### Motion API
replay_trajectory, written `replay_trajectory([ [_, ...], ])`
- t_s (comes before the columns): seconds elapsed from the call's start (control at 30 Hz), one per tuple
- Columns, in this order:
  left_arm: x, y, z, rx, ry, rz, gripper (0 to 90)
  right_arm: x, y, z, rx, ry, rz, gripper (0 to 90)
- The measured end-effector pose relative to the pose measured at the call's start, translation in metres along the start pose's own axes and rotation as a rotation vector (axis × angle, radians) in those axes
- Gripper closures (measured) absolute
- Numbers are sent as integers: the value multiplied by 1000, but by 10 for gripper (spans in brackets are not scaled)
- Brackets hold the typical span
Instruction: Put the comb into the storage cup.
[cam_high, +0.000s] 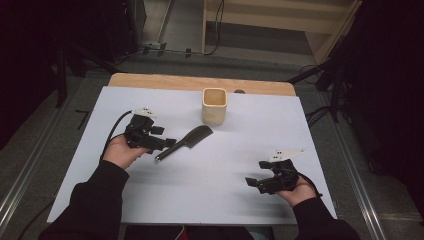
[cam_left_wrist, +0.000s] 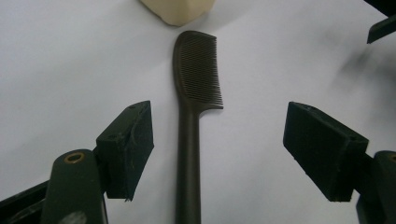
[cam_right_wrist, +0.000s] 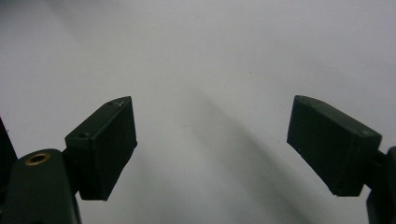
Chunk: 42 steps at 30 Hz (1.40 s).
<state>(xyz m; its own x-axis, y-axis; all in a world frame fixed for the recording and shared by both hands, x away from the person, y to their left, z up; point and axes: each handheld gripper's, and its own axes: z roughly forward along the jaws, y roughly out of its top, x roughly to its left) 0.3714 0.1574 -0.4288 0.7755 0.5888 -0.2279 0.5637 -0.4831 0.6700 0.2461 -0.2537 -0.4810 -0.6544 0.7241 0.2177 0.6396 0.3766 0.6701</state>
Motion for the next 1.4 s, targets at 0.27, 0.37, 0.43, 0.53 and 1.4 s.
replay_trajectory([
  [0.27,4,3,8,0,-12,-20,249,0,0,0,0,0,-2,140],
  [0.37,6,1,11,6,-7,-33,249,0,0,0,-1,0,0,140],
  [0.43,7,0,12,6,-5,-31,248,0,0,0,0,0,-2,140],
  [0.53,7,-1,14,6,-8,-18,248,0,0,0,0,2,-4,140],
  [1.4,9,-18,32,64,14,-3,262,0,0,0,1,4,-7,140],
])
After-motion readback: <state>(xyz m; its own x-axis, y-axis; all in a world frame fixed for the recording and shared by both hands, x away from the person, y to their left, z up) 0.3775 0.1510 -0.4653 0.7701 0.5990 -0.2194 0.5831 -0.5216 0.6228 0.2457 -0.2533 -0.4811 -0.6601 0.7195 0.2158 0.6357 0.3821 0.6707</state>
